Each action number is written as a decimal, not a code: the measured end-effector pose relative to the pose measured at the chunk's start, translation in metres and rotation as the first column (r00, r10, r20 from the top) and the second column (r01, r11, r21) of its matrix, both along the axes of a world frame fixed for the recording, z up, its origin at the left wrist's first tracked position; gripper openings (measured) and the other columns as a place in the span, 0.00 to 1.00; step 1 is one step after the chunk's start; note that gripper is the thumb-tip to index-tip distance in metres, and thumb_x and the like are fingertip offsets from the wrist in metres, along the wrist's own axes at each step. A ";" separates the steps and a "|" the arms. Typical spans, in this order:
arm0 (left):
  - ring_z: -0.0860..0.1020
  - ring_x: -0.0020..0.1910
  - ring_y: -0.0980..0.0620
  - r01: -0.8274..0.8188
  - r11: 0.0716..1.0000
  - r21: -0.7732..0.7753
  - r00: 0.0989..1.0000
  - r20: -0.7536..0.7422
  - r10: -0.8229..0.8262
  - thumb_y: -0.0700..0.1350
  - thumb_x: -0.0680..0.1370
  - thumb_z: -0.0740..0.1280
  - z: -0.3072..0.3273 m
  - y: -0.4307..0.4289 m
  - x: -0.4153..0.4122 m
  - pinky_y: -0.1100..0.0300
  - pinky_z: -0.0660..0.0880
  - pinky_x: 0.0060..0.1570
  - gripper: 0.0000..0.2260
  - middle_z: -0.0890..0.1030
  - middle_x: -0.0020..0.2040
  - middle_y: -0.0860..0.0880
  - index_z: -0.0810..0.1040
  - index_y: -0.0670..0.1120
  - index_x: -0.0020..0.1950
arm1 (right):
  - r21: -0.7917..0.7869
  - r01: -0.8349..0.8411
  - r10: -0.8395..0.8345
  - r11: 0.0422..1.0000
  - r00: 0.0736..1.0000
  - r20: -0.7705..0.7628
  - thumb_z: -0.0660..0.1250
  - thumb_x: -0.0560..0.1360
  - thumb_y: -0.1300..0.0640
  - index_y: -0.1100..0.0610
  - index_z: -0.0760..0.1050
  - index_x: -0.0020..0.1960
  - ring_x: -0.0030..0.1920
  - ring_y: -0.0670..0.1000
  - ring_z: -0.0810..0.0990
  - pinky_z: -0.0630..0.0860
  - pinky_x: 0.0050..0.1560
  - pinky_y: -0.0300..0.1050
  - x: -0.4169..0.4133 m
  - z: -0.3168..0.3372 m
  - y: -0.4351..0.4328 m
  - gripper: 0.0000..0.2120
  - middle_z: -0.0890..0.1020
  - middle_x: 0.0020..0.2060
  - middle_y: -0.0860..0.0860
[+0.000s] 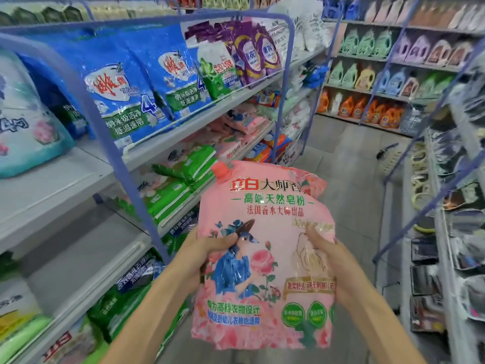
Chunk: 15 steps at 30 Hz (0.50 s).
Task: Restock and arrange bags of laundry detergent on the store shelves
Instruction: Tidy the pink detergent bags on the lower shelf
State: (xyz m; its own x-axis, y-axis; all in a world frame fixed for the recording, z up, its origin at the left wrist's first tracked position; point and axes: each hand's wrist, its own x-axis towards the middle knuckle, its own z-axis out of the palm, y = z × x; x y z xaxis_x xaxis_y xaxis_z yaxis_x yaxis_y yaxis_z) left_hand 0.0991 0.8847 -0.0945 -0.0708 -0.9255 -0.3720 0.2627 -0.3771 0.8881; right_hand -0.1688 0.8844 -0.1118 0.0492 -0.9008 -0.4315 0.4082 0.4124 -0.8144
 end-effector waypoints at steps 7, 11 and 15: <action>0.83 0.56 0.33 0.014 0.997 0.079 1.000 -0.004 -0.014 0.44 0.56 0.85 -0.005 -0.140 -0.041 0.33 0.77 0.58 0.38 0.85 0.55 0.37 0.78 0.38 0.64 | -0.004 0.019 -0.019 1.000 1.000 -0.008 0.71 0.77 0.51 0.57 0.79 0.67 0.56 0.62 0.86 0.80 0.59 0.59 -0.040 0.012 -0.133 0.20 0.85 0.57 0.59; 0.83 0.49 0.39 0.053 0.994 0.091 0.999 -0.006 -0.052 0.42 0.61 0.82 -0.007 -0.208 -0.062 0.44 0.77 0.52 0.31 0.84 0.56 0.39 0.79 0.37 0.63 | -0.015 0.042 -0.042 0.999 0.999 0.011 0.72 0.76 0.49 0.56 0.78 0.68 0.57 0.61 0.85 0.78 0.59 0.57 -0.062 0.007 -0.194 0.23 0.85 0.58 0.58; 0.86 0.46 0.42 0.046 0.995 0.093 0.999 -0.007 -0.045 0.40 0.65 0.78 -0.011 -0.270 -0.095 0.47 0.83 0.46 0.25 0.86 0.52 0.39 0.80 0.38 0.61 | -0.009 0.020 -0.020 1.000 1.000 -0.022 0.74 0.73 0.47 0.55 0.78 0.68 0.59 0.62 0.84 0.76 0.65 0.62 -0.093 -0.003 -0.261 0.26 0.85 0.59 0.59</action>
